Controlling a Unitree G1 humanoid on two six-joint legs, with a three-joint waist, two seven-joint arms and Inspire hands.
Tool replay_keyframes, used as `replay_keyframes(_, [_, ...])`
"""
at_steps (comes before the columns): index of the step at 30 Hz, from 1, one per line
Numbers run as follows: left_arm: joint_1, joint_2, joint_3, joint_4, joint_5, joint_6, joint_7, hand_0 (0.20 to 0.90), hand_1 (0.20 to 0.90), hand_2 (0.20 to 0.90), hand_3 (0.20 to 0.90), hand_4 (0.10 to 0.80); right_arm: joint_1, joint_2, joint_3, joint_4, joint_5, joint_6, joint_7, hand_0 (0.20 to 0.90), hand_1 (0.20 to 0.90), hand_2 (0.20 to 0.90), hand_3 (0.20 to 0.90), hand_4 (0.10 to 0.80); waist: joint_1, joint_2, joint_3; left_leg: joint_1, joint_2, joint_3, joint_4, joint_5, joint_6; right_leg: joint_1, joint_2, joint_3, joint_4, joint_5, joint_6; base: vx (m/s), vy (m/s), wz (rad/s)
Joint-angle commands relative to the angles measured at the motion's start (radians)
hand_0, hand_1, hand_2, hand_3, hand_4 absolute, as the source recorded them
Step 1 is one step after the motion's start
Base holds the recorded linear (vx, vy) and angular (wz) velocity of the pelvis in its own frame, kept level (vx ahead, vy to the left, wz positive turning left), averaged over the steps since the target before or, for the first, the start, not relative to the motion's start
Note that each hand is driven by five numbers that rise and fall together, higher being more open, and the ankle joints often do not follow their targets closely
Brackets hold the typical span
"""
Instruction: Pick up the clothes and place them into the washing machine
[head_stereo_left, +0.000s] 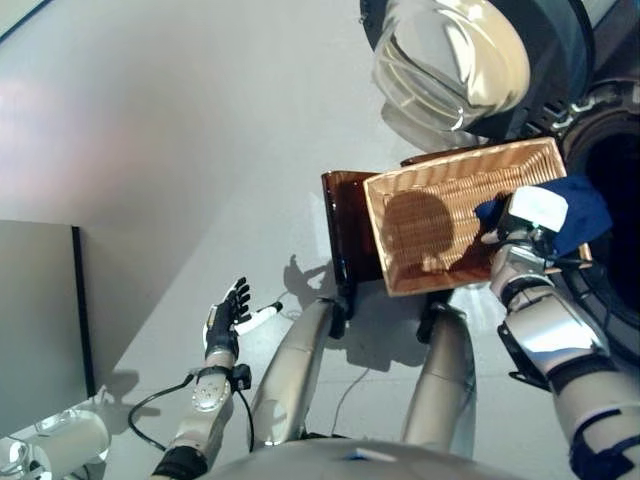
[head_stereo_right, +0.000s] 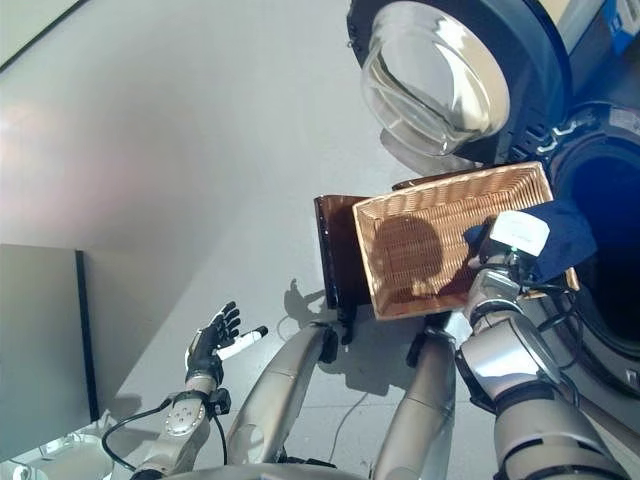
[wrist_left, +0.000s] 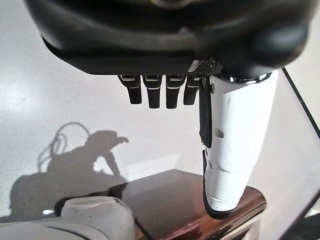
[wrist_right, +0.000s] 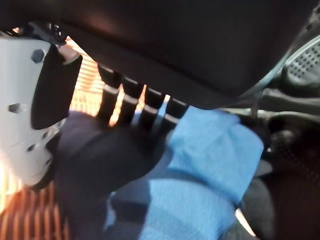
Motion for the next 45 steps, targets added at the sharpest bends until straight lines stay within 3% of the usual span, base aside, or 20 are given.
replay_keyframes(1, [0.004, 0.04, 0.065, -0.016, -0.04, -0.064, 0.046, 0.9, 0.9, 0.9, 0.9, 0.8, -0.005, -0.039, 0.037, 0.042, 0.017, 0.027, -0.021, 0.2, 0.2, 0.2, 0.2, 0.3, 0.001, 0.037, -0.007, -0.04, -0.011, 0.015, -0.052, 0.037, -0.044, 0.046, 0.036, -0.036, 0.024, -0.073, -0.07, 0.007, -0.004, -0.05])
replay_keyframes(17, [0.028, 0.045, 0.056, 0.0, -0.013, -0.073, 0.027, 0.9, 0.9, 0.9, 0.9, 0.8, 0.041, -0.122, -0.021, 0.084, 0.06, -0.002, 0.003, 0.2, 0.2, 0.2, 0.2, 0.3, 0.026, 0.069, -0.053, 0.092, -0.016, 0.028, -0.209, 0.086, -0.052, 0.146, 0.03, -0.032, -0.091, -0.032, -0.053, 0.014, 0.009, -0.01])
replay_keyframes(21, [0.027, 0.039, 0.056, 0.039, -0.014, -0.08, 0.024, 0.9, 0.9, 0.9, 0.9, 0.8, 0.062, -0.158, -0.114, 0.038, 0.183, -0.074, -0.017, 0.2, 0.2, 0.2, 0.2, 0.3, 0.017, 0.083, -0.076, 0.153, -0.016, 0.036, -0.256, 0.097, -0.054, 0.202, 0.032, -0.025, -0.142, -0.018, -0.042, 0.066, 0.035, -0.13])
replay_keyframes(27, [0.039, 0.022, 0.044, 0.076, -0.028, -0.1, 0.012, 0.9, 0.9, 0.9, 0.9, 0.8, 0.124, -0.187, -0.452, -0.051, 0.701, -0.28, -0.028, 0.2, 0.2, 0.2, 0.2, 0.3, -0.002, 0.116, -0.12, 0.24, -0.016, 0.057, -0.342, 0.131, -0.05, 0.286, 0.031, -0.024, -0.246, 0.03, -0.03, 0.049, 0.046, -0.13])
replay_keyframes(28, [0.042, 0.022, 0.042, 0.089, -0.026, -0.107, 0.013, 0.9, 0.9, 0.9, 0.9, 0.8, 0.157, -0.17, -0.553, -0.083, 0.892, -0.359, -0.002, 0.2, 0.2, 0.2, 0.2, 0.3, -0.005, 0.123, -0.139, 0.268, -0.018, 0.058, -0.361, 0.13, -0.05, 0.312, 0.028, -0.021, -0.268, 0.03, -0.023, 0.116, 0.043, -0.11])
replay_keyframes(30, [0.042, 0.025, 0.04, 0.09, -0.026, -0.108, 0.013, 0.9, 0.9, 0.9, 0.9, 0.8, 0.161, -0.171, -0.556, -0.083, 0.895, -0.361, 0.0, 0.2, 0.2, 0.2, 0.2, 0.3, -0.002, 0.122, -0.139, 0.271, -0.018, 0.058, -0.362, 0.13, -0.05, 0.315, 0.028, -0.021, -0.269, 0.03, -0.023, 0.076, 0.019, -0.1])
replay_keyframes(32, [0.046, 0.019, 0.039, 0.078, -0.014, -0.103, 0.013, 0.9, 0.9, 0.9, 0.9, 0.8, 0.212, -0.11, -0.647, -0.122, 1.12, -0.444, 0.06, 0.2, 0.2, 0.2, 0.2, 0.3, -0.005, 0.132, -0.162, 0.306, -0.02, 0.058, -0.384, 0.127, -0.05, 0.347, 0.026, -0.018, -0.291, 0.026, -0.016, 0.12, 0.02, -0.15])
replay_keyframes(33, [0.04, 0.009, 0.031, 0.091, -0.008, -0.106, 0.02, 0.9, 0.9, 0.9, 0.9, 0.8, 0.237, -0.036, -0.721, -0.185, 1.307, -0.537, 0.097, 0.2, 0.2, 0.2, 0.2, 0.3, -0.01, 0.14, -0.172, 0.323, -0.021, 0.058, -0.39, 0.124, -0.05, 0.366, 0.024, -0.014, -0.302, 0.022, -0.012, 0.087, 0.006, -0.18])
replay_keyframes(36, [0.042, -0.005, 0.025, 0.103, -0.012, -0.114, 0.021, 0.9, 0.9, 0.9, 0.9, 0.8, 0.274, 0.064, -0.788, -0.264, 1.503, -0.631, 0.173, 0.2, 0.2, 0.2, 0.2, 0.3, -0.016, 0.151, -0.18, 0.336, -0.026, 0.057, -0.397, 0.122, -0.049, 0.379, 0.023, -0.015, -0.31, 0.018, -0.011, 0.047, 0.002, -0.15])
replay_keyframes(40, [0.056, -0.016, 0.023, 0.116, -0.034, -0.126, 0.004, 0.9, 0.9, 0.9, 0.9, 0.8, 0.278, 0.122, -0.84, -0.345, 1.639, -0.704, 0.236, 0.2, 0.2, 0.2, 0.2, 0.3, -0.013, 0.17, -0.196, 0.34, -0.032, 0.058, -0.408, 0.125, -0.05, 0.381, 0.023, -0.017, -0.315, 0.012, -0.012, 0.007, 0.003, -0.02])
replay_keyframes(45, [0.068, -0.014, -0.004, 0.128, -0.065, -0.14, -0.013, 0.9, 0.9, 0.9, 0.9, 0.8, 0.233, 0.122, -0.866, -0.45, 1.658, -0.788, 0.212, 0.2, 0.2, 0.2, 0.2, 0.3, -0.006, 0.193, -0.208, 0.341, -0.033, 0.054, -0.414, 0.132, -0.051, 0.378, 0.022, -0.017, -0.311, 0.007, -0.012, 0.0, 0.005, 0.03])
